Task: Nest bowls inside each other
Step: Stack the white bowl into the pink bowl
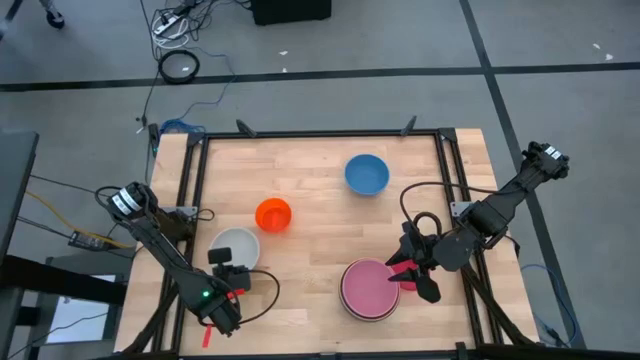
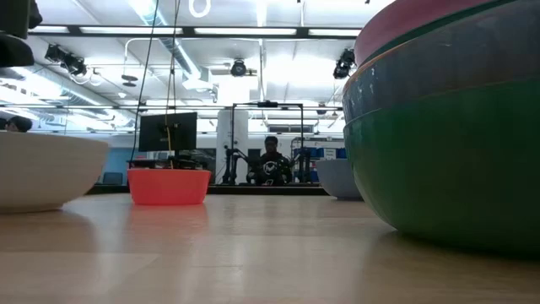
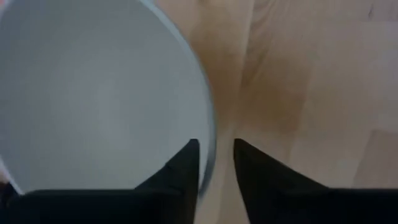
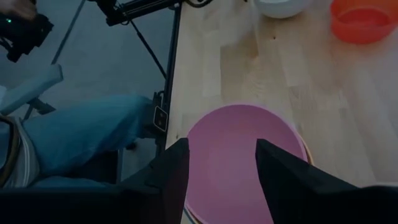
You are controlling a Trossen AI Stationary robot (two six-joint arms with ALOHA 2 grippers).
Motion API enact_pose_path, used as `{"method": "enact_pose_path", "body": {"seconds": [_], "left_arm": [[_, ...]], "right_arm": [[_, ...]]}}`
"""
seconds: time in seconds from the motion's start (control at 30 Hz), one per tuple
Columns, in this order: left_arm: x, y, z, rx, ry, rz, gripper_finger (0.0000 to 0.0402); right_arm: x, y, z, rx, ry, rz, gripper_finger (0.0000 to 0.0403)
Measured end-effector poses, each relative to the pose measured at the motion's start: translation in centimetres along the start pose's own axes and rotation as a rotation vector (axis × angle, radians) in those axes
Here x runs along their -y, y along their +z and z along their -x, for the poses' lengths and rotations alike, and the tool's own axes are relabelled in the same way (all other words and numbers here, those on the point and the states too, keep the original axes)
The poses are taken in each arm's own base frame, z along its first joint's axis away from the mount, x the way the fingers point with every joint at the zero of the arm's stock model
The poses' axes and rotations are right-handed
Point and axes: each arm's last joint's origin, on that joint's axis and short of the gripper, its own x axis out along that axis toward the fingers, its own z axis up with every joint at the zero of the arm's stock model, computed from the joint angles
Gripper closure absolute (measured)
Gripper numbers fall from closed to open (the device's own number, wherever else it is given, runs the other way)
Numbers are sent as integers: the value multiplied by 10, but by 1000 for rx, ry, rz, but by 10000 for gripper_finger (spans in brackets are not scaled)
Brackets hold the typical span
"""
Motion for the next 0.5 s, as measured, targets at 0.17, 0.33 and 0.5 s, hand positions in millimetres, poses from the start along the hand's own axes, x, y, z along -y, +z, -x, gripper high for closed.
{"method": "enact_pose_path", "body": {"seconds": [0.17, 0.33, 0.5], "left_arm": [[2, 1, -1, 14, -13, 2, 381], [3, 13, 15, 171, 24, 20, 392], [3, 51, 59, 451, 40, 33, 393]], "right_arm": [[1, 0, 0, 5, -15, 3, 229], [6, -3, 0, 8, -116, 12, 230], [25, -15, 3, -57, -353, -27, 234]]}}
